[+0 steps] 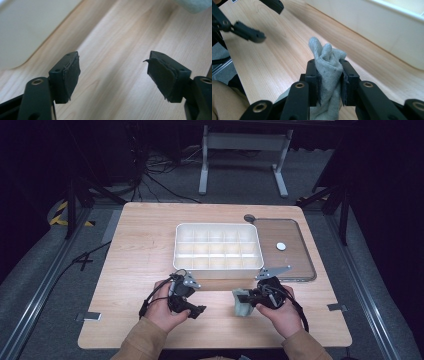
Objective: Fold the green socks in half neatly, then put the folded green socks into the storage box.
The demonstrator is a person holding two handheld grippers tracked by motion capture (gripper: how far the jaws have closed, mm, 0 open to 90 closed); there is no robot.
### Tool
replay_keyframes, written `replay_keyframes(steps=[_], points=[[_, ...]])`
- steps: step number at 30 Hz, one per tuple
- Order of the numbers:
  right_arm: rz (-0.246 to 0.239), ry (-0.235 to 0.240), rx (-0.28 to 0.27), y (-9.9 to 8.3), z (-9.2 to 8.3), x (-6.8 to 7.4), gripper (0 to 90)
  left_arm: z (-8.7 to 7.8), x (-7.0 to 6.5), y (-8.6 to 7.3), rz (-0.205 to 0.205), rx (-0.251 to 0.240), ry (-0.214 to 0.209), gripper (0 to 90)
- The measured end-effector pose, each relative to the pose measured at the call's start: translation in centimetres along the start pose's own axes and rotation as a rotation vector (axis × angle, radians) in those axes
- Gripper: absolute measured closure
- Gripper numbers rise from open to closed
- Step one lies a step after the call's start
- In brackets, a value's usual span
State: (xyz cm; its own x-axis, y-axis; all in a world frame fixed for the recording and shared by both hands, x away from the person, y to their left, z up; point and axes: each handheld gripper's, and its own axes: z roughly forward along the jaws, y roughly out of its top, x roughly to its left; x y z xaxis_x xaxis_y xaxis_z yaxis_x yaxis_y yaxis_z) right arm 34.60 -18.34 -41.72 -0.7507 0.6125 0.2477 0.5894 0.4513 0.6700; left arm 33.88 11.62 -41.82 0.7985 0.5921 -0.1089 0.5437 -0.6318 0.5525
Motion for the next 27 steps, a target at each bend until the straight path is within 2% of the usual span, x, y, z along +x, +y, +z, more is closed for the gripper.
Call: replay_keyframes(steps=[4, 7, 12, 16, 22, 27], points=[[-0.028, -0.027, -0.042, 0.4, -1.0, -0.2, 72.4, -0.6, 0.7, -0.3, -0.021, -0.033, -0.028, 25.6], [-0.05, -0.053, -0.067, 0.6, -1.7, -0.2, 72.3, -0.6, 0.9, -0.4, -0.01, -0.032, -0.028, 25.0], [-0.065, -0.08, -0.084, 1.0, -2.4, -0.4, 72.2, -0.5, 0.8, -0.4, -0.012, -0.028, -0.011, 25.3], [-0.091, -0.105, -0.091, 2.0, -2.9, -0.6, 72.1, -0.8, 1.0, -0.7, -0.002, -0.031, 0.018, 25.3], [-0.123, -0.121, -0.111, 3.7, -3.5, -1.1, 72.0, -1.0, 1.3, -0.9, -0.019, -0.048, 0.021, 25.7], [-0.17, -0.167, -0.119, 5.2, -3.7, -2.1, 72.0, -1.3, 1.6, -1.1, -0.04, -0.063, 0.034, 25.9]])
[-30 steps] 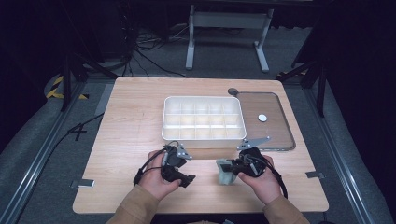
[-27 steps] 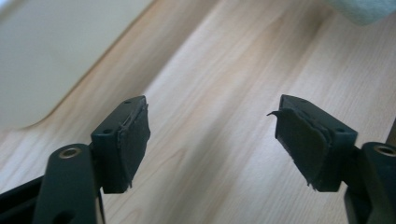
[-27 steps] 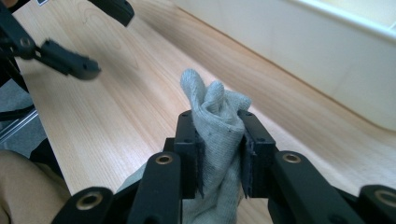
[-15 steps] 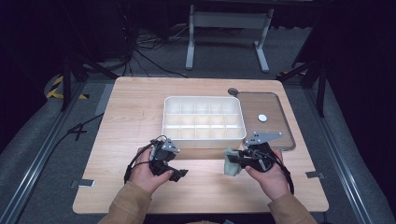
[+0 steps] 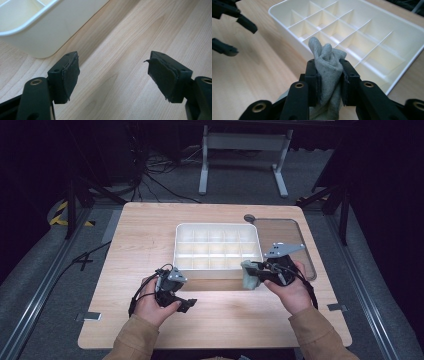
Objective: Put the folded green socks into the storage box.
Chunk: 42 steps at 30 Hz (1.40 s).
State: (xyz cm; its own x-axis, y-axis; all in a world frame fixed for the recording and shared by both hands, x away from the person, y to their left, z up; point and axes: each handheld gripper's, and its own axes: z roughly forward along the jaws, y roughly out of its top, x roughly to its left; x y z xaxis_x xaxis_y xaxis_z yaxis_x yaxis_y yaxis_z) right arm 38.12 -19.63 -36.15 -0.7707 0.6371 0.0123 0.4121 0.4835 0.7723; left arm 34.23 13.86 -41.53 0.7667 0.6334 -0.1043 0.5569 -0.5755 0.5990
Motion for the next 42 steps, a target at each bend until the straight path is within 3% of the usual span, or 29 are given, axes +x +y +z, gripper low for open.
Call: replay_keyframes(steps=[8, 17, 22, 29, 42], points=[[-0.034, -0.079, -0.027, 1.5, 0.8, -2.7, 71.7, 0.0, 0.0, -0.1, 0.0, 0.006, 0.003, 26.5], [-0.059, -0.149, 0.0, 1.8, 3.5, -5.1, 70.9, -0.1, 0.1, -0.2, -0.002, 0.008, 0.01, 26.5], [-0.103, -0.17, 0.013, 1.5, 4.9, -5.6, 70.7, -0.2, 0.2, -0.3, -0.004, 0.005, 0.013, 26.5], [-0.11, -0.196, 0.035, 0.8, 6.0, -6.2, 70.6, -0.1, 0.1, -0.3, -0.005, 0.009, 0.015, 26.4], [-0.133, -0.181, 0.074, -0.5, 7.1, -5.3, 69.3, 0.0, 0.1, -0.3, 0.005, 0.014, 0.011, 26.2]])
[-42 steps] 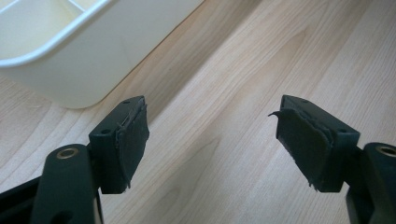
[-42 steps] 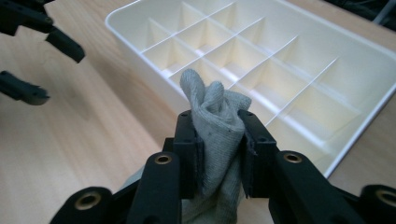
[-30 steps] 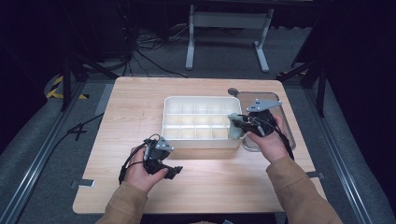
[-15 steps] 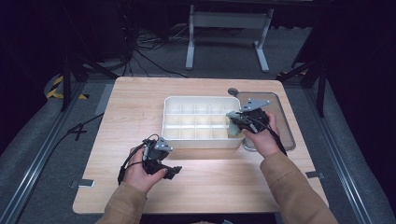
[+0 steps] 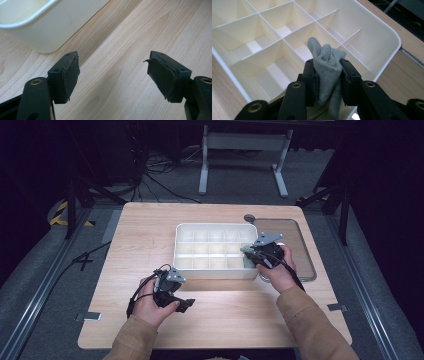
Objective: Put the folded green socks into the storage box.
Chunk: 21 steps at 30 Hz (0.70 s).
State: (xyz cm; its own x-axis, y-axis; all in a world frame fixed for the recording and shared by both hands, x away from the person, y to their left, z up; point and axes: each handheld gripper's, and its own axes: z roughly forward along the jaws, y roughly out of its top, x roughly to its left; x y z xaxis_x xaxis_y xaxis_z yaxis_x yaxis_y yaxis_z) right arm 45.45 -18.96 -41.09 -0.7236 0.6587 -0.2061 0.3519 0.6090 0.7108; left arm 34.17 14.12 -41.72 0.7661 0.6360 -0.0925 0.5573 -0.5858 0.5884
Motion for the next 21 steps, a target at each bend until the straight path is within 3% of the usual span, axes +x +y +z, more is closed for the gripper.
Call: replay_keyframes(steps=[8, 14, 19, 21], points=[[0.067, 0.031, 0.05, 0.1, -1.0, 0.0, 64.4, 0.1, -0.1, 0.0, -0.008, 0.002, 0.001, 26.1], [0.106, 0.071, 0.137, 0.4, -1.7, -0.2, 67.2, 0.2, -0.1, 0.0, -0.01, 0.009, 0.0, 26.0], [0.113, 0.095, 0.244, 1.1, -0.9, -0.3, 71.0, 0.4, -0.2, 0.0, -0.011, 0.009, -0.003, 26.0], [0.107, 0.095, 0.315, 1.4, 0.0, -0.2, 71.6, 0.4, -0.2, 0.0, -0.01, 0.01, -0.003, 26.1]])
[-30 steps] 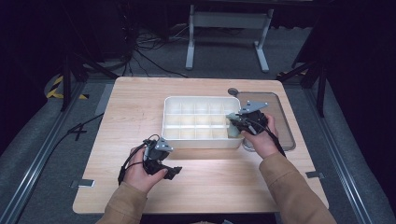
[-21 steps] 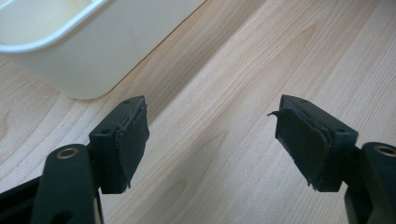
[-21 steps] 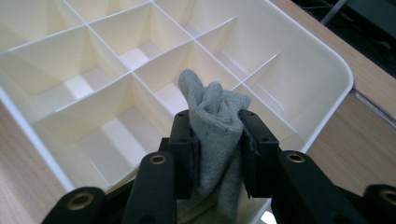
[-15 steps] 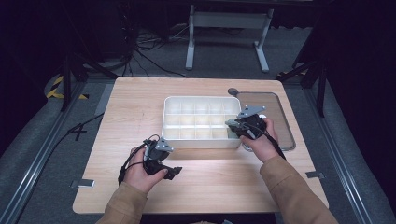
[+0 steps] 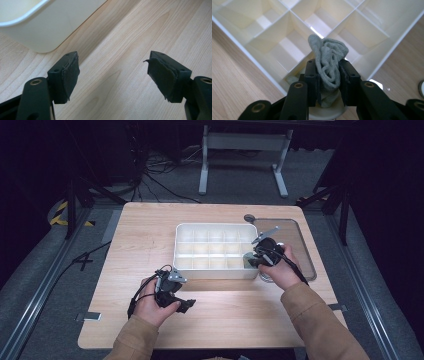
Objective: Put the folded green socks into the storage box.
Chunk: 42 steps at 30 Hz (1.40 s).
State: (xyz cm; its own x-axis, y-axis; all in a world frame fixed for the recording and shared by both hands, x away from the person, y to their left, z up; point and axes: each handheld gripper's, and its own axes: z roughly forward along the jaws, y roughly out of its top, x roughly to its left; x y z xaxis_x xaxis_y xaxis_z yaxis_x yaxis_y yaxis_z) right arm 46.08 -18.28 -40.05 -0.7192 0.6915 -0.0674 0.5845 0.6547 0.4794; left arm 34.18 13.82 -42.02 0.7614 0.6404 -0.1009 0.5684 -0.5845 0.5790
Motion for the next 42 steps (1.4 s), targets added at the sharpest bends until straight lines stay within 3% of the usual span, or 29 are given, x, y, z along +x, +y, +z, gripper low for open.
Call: replay_keyframes(steps=[4, 5, 12, 15, 18, 25, 28, 31, 32, 34, 38, 40, 42], points=[[0.006, -0.009, 0.1, 1.1, 1.2, 0.0, 72.5, -0.1, 0.0, -0.1, -0.003, -0.001, 0.005, 26.2], [0.006, -0.009, 0.1, 1.1, 1.2, 0.0, 72.5, -0.1, 0.1, -0.1, 0.0, -0.005, 0.005, 26.2], [0.004, 0.008, 0.316, 3.3, 3.6, -0.2, 73.2, -0.3, 0.1, -0.5, -0.007, 0.003, 0.007, 26.2], [0.004, -0.01, 0.374, 3.8, 4.4, 0.1, 73.4, -0.5, 0.2, -0.8, -0.01, -0.003, 0.013, 26.2], [0.006, -0.004, 0.376, 3.9, 4.4, 0.1, 72.4, -0.7, 0.2, -1.0, -0.026, -0.007, 0.012, 26.3], [0.028, 0.04, 0.279, 3.2, 2.6, -0.3, 58.5, -0.7, 0.3, -1.1, -0.034, -0.007, 0.018, 26.1], [0.049, 0.055, 0.191, 3.3, 0.5, -0.6, 56.7, -0.7, 0.3, -1.2, -0.037, -0.008, 0.016, 26.0], [0.045, 0.059, 0.098, 3.2, -1.6, -0.7, 54.9, -1.0, 0.5, -1.3, -0.038, -0.007, 0.016, 26.0], [0.048, 0.07, 0.056, 3.0, -2.5, -0.7, 54.8, -1.0, 0.4, -1.4, -0.056, -0.01, 0.016, 26.0], [0.039, 0.077, 0.013, 2.7, -3.5, -0.6, 54.8, -1.2, 0.5, -1.5, -0.044, -0.015, 0.019, 26.0], [0.008, 0.088, -0.102, 1.0, -5.7, -0.2, 54.6, -1.7, 0.5, -1.7, -0.044, -0.021, 0.02, 25.8], [-0.001, 0.103, -0.165, -0.2, -6.7, -0.1, 53.7, -2.1, 0.7, -1.8, -0.024, -0.021, 0.029, 25.8], [-0.008, 0.111, -0.187, -0.8, -7.1, -0.1, 53.2, -2.3, 0.7, -1.8, -0.024, -0.024, 0.027, 25.8]])
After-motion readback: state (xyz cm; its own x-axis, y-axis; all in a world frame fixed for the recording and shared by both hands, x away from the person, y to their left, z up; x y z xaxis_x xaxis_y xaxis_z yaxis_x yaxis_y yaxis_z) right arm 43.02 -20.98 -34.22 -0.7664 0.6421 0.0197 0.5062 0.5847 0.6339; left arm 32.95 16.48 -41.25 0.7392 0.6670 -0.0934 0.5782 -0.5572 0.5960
